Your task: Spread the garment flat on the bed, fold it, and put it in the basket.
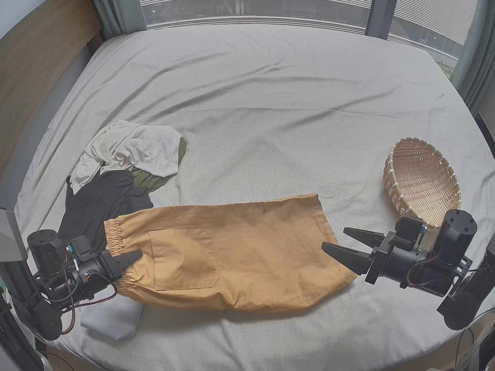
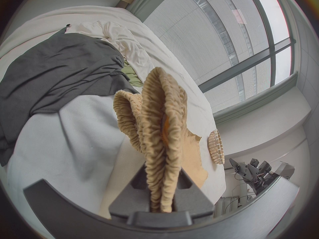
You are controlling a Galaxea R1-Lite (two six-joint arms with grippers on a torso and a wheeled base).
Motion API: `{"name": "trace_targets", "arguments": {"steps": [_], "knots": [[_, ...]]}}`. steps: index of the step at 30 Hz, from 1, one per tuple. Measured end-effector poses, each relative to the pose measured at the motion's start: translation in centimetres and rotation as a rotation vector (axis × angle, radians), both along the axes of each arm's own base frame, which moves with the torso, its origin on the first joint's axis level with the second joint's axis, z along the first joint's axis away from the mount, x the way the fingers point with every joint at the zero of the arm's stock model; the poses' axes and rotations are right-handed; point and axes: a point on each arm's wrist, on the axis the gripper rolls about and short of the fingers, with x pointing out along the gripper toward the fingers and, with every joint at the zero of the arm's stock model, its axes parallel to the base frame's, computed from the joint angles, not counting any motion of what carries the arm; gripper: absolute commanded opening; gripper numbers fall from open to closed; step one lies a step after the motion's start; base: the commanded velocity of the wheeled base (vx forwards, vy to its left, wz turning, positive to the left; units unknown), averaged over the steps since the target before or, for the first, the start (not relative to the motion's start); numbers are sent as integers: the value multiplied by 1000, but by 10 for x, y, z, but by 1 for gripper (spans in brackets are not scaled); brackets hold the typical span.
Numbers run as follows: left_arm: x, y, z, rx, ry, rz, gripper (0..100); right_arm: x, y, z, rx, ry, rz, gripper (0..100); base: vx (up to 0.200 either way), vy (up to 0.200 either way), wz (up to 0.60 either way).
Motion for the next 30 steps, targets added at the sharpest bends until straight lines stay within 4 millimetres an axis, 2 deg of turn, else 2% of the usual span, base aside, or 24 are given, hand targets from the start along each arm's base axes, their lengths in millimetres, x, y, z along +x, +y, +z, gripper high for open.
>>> {"name": "trace_targets", "arguments": {"steps": [8, 12, 21, 30], "knots": [[-1, -9, 7, -3, -32, -41, 0, 0, 0, 0, -1, 1, -2, 100, 0, 0, 0], [-1, -26, 11, -5, -55, -110, 0, 0, 0, -1, -2, 4, -2, 100, 0, 0, 0], [14, -62, 23, -20, -148, -223, 0, 1, 0, -2, -3, 8, -3, 100, 0, 0, 0], [27, -87, 25, -33, -186, -296, 0, 2, -1, -3, -3, 10, -6, 100, 0, 0, 0]]}}
